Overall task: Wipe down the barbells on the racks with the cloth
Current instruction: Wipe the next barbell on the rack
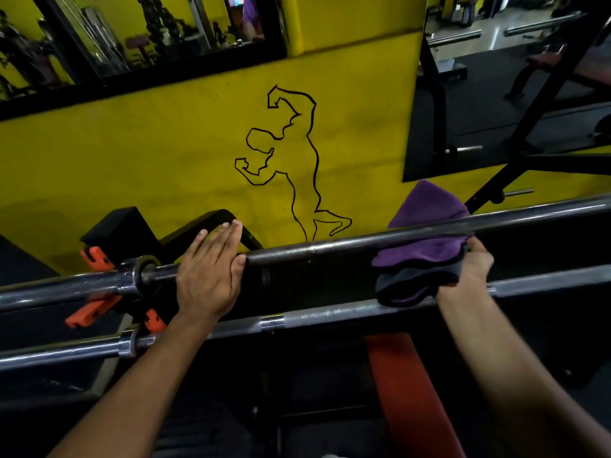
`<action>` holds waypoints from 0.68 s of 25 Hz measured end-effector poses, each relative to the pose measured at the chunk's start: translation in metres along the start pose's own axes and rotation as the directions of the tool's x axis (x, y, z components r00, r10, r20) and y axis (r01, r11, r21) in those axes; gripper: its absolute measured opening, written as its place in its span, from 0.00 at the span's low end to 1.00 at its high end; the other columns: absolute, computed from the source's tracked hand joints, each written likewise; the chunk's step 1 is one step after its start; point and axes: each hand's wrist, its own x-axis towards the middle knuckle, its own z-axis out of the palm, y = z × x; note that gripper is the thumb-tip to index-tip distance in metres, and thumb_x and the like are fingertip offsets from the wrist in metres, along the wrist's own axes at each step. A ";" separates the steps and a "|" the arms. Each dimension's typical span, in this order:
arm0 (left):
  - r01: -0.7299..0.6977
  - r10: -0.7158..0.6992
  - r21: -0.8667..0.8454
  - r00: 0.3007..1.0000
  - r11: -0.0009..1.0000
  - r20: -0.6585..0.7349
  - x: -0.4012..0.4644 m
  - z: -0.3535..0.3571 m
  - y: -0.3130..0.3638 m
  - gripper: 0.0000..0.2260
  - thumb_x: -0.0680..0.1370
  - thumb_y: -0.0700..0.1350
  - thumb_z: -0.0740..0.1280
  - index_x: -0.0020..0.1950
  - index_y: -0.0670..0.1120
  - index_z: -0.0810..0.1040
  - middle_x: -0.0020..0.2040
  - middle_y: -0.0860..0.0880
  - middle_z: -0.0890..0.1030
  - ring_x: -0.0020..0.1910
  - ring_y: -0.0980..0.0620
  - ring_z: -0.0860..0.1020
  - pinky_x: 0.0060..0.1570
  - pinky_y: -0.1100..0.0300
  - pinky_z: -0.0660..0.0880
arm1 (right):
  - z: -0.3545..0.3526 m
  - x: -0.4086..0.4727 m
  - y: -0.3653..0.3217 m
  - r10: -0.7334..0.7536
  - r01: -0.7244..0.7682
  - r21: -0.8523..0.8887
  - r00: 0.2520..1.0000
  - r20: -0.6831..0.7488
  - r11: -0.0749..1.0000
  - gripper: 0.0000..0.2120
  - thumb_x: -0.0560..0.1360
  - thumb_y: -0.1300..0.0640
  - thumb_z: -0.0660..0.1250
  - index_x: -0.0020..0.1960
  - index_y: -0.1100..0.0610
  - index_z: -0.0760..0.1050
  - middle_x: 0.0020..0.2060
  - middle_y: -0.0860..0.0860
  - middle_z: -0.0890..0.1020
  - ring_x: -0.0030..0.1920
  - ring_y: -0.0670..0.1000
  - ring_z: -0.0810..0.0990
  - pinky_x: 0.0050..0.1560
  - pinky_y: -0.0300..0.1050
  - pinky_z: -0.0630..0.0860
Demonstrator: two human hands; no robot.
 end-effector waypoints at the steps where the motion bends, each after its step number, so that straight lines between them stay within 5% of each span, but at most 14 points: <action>1: -0.001 0.001 0.002 1.000 1.000 -0.007 0.001 0.001 0.000 0.27 0.86 0.53 0.44 0.77 0.40 0.68 0.73 0.43 0.74 0.73 0.46 0.72 0.75 0.47 0.63 | 0.005 -0.005 0.013 0.005 -0.005 -0.018 1.000 0.002 1.000 0.19 0.85 0.53 0.47 0.44 0.54 0.74 0.27 0.48 0.83 0.27 0.47 0.83 0.25 0.35 0.75; 6: 0.007 -0.008 -0.022 0.999 1.000 -0.044 -0.001 0.001 0.000 0.25 0.86 0.52 0.46 0.73 0.42 0.75 0.70 0.45 0.78 0.69 0.46 0.75 0.73 0.49 0.64 | 0.013 -0.033 0.113 0.318 -0.302 -0.245 0.948 0.028 0.921 0.18 0.83 0.45 0.53 0.50 0.54 0.78 0.39 0.54 0.86 0.41 0.54 0.84 0.41 0.42 0.79; 10: 0.041 -0.040 -0.028 0.999 0.999 0.022 0.000 -0.004 0.003 0.28 0.86 0.55 0.43 0.74 0.45 0.74 0.73 0.47 0.75 0.72 0.48 0.73 0.76 0.48 0.62 | -0.009 -0.051 0.124 0.451 -0.375 -0.468 0.891 0.056 0.800 0.14 0.83 0.50 0.59 0.43 0.56 0.75 0.34 0.54 0.80 0.35 0.51 0.82 0.39 0.43 0.75; 12: 0.055 -0.055 -0.032 0.998 0.998 0.025 -0.007 -0.006 0.001 0.28 0.86 0.56 0.44 0.75 0.45 0.73 0.76 0.47 0.72 0.75 0.48 0.69 0.77 0.46 0.58 | -0.014 -0.071 0.119 0.438 -0.300 -0.654 0.897 0.054 0.695 0.14 0.82 0.49 0.63 0.55 0.58 0.81 0.44 0.53 0.84 0.46 0.53 0.82 0.44 0.45 0.74; 14: 0.118 -0.118 -0.005 0.993 0.993 0.010 -0.022 -0.007 0.002 0.26 0.86 0.55 0.46 0.77 0.44 0.70 0.79 0.46 0.66 0.79 0.48 0.62 0.79 0.42 0.52 | 0.003 -0.092 0.103 0.352 -0.093 -0.793 0.923 0.159 0.602 0.15 0.83 0.51 0.61 0.63 0.57 0.78 0.48 0.47 0.82 0.49 0.46 0.81 0.44 0.36 0.74; 17: 0.293 -0.292 0.028 0.956 0.956 -0.037 -0.046 -0.018 -0.005 0.26 0.85 0.55 0.51 0.81 0.44 0.62 0.83 0.44 0.57 0.82 0.48 0.52 0.79 0.39 0.43 | 0.051 -0.118 0.081 0.251 0.252 -0.771 0.848 0.467 0.585 0.11 0.84 0.55 0.59 0.49 0.52 0.79 0.38 0.42 0.82 0.36 0.37 0.80 0.39 0.31 0.73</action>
